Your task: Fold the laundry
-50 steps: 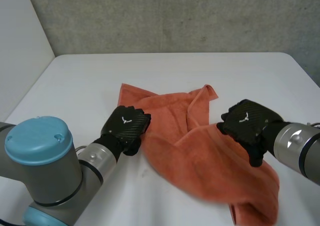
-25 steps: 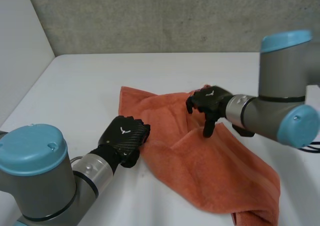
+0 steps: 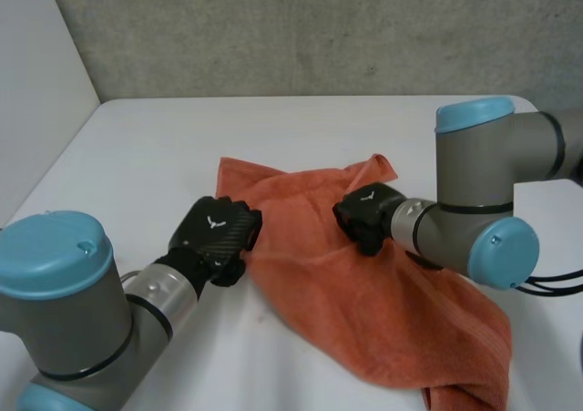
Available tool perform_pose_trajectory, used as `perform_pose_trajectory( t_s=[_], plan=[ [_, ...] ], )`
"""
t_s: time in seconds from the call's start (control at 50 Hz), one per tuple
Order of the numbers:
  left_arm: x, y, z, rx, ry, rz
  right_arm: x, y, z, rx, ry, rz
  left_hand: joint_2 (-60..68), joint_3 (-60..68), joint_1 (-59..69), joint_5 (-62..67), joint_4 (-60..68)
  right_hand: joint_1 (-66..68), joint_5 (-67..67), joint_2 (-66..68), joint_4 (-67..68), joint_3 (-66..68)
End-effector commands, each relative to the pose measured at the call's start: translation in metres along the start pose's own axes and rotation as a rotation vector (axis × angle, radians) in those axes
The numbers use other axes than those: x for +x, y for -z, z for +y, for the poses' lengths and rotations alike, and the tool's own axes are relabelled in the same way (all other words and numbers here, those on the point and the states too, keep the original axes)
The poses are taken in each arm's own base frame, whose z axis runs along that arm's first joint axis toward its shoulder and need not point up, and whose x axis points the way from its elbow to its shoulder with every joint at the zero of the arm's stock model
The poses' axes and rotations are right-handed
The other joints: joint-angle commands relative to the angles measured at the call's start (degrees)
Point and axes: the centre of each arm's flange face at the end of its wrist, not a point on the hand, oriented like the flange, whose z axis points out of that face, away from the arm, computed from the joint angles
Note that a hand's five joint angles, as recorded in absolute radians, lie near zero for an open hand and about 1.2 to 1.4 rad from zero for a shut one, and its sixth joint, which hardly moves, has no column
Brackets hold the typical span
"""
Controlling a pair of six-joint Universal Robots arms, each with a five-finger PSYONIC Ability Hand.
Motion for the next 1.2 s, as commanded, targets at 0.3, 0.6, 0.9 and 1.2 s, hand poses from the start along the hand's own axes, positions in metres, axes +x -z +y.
perform_pose_trajectory(
  t_s=[0.3,0.6,0.9,1.2],
  plan=[
    [-0.049,-0.042,0.017,-0.002,0.041,-0.004,0.034,0.12,-0.059,0.295,0.03,0.236,-34.8,-34.8,-34.0,-35.1,-35.7,24.9,14.2,13.3,12.0,12.5],
    [-0.053,-0.064,0.033,-0.024,0.046,0.016,0.043,0.167,-0.05,0.338,0.023,0.35,-34.0,-33.9,-33.2,-34.3,-34.8,24.9,14.2,13.3,12.0,12.5],
    [-0.053,-0.111,0.042,0.012,0.031,0.031,0.047,0.173,-0.023,0.301,-0.01,0.343,-18.4,-18.3,-17.5,-18.6,-19.2,24.9,14.2,13.3,12.0,12.5],
    [-0.035,-0.122,0.042,0.031,0.02,0.072,0.07,0.175,-0.02,0.294,-0.023,0.414,-10.4,-10.4,-9.6,-10.7,-11.3,24.9,14.2,13.3,12.0,12.5]
  ],
)
